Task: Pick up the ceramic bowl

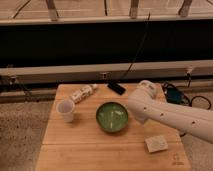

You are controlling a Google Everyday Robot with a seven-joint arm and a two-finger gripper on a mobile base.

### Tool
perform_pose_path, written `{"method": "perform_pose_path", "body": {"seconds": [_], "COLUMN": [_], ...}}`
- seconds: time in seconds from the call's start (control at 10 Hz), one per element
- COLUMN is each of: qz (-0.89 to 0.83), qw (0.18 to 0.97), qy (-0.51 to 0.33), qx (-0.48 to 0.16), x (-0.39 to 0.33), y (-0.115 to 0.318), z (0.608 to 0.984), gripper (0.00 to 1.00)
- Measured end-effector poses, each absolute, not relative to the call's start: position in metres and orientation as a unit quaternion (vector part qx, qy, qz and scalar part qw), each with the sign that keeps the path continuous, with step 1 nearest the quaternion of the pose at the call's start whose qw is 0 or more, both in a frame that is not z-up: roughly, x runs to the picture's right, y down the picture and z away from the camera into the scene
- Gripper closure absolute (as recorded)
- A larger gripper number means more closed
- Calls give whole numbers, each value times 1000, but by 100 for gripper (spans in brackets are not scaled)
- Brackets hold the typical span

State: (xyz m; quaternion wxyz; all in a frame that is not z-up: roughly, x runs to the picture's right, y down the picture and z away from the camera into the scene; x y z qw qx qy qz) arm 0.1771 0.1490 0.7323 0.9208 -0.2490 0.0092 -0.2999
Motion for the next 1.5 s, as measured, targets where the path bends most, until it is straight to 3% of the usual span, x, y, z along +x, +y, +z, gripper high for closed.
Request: {"method": "perform_pose_path", "body": {"seconds": [1.5], "qz": [-372], "qw": [893], "qy": [-33], "qx": [-250], "x": [153], "y": [183], "z": [810], "gripper": [20]}}
